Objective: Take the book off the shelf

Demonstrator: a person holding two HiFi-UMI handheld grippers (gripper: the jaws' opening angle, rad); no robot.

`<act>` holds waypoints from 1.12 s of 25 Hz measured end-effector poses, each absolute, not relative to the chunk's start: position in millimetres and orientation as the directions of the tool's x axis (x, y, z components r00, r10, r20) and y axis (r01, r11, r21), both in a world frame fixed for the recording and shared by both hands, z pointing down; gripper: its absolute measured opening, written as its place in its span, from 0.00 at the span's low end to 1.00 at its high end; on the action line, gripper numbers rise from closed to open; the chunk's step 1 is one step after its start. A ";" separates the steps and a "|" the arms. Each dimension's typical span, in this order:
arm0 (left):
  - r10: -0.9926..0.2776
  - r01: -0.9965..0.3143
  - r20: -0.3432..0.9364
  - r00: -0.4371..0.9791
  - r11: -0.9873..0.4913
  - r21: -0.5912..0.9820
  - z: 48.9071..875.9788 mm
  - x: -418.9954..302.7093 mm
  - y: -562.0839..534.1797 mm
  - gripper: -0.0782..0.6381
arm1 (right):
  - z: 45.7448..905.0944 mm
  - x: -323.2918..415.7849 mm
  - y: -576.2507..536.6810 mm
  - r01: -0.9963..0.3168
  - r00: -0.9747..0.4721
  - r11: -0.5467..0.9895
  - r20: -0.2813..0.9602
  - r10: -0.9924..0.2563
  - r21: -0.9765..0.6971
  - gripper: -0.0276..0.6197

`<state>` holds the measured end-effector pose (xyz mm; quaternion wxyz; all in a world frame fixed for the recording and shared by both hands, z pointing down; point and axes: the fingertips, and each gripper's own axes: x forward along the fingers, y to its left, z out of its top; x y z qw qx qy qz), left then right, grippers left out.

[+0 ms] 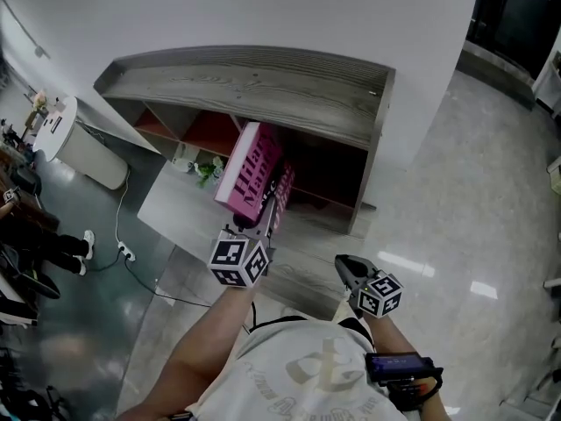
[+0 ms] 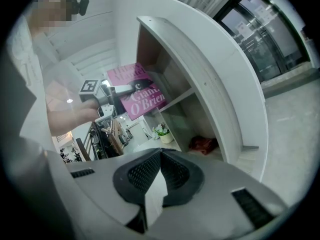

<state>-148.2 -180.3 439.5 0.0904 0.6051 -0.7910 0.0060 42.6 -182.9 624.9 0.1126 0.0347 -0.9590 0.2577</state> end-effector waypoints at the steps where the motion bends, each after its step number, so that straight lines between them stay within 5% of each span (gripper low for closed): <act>1: -0.957 -0.959 0.148 -0.249 0.265 0.104 439.4 -149.7 -177.1 0.33 | 624.0 41.4 -181.1 -0.126 -0.972 0.866 0.236 -0.010 -0.484 0.05; 28: -0.953 -0.938 0.170 -0.249 0.281 0.205 495.9 -186.6 -63.8 0.33 | 613.3 -13.5 -145.8 -0.076 -0.959 0.895 0.279 0.055 -0.438 0.05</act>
